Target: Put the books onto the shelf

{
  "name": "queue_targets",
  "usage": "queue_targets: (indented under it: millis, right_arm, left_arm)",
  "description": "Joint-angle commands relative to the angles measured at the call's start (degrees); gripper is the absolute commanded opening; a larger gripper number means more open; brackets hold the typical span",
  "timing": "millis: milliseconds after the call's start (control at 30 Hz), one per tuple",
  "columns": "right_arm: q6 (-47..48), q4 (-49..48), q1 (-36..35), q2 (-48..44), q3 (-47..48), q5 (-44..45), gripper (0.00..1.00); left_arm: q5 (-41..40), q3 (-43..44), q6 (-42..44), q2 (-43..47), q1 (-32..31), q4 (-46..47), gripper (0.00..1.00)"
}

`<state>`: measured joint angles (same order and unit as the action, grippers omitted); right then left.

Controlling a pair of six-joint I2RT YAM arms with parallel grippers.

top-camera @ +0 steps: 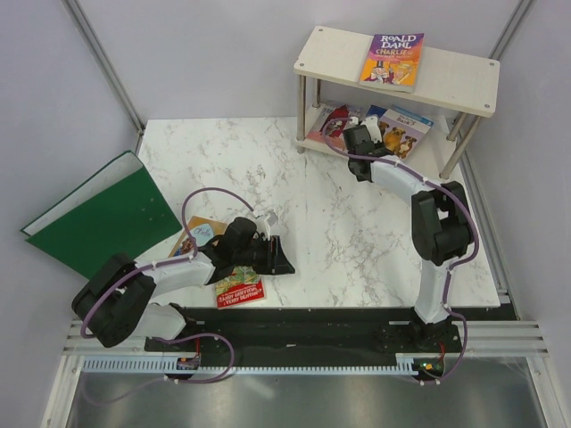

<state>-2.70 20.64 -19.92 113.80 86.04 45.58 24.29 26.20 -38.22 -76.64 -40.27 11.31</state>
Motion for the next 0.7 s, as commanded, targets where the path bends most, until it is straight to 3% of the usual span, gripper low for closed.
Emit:
queue_targets:
  millis: [0, 67, 167, 367, 467, 667]
  right_arm:
    - [1.3, -3.2, -1.7, -5.5, -1.8, -2.2, 0.05]
    - [1.5, -3.0, -2.7, -5.7, -2.0, -2.2, 0.05]
    - [-1.4, -3.1, -2.7, -7.4, -3.9, -2.3, 0.16]
    - [-15.7, -6.9, 3.9, -18.9, -12.9, -17.4, 0.61]
    - [-23.6, -11.1, 8.6, -24.5, -18.2, -26.6, 0.73]
    - [-41.3, -23.0, 18.2, -30.2, -28.2, -42.5, 0.78]
  left_arm:
    - [0.5, 1.9, -1.2, -0.8, -0.2, 2.0, 0.44]
    - [0.5, 1.9, -1.2, -0.9, -0.3, 2.0, 0.44]
    - [0.6, 1.8, -1.2, -0.6, -0.3, 2.0, 0.44]
    - [0.3, 1.7, -1.2, -0.4, -0.3, 2.0, 0.44]
    - [0.3, 1.7, -1.2, -0.5, -0.3, 2.0, 0.44]
    - [0.4, 1.5, -1.2, -0.3, -0.4, 2.2, 0.44]
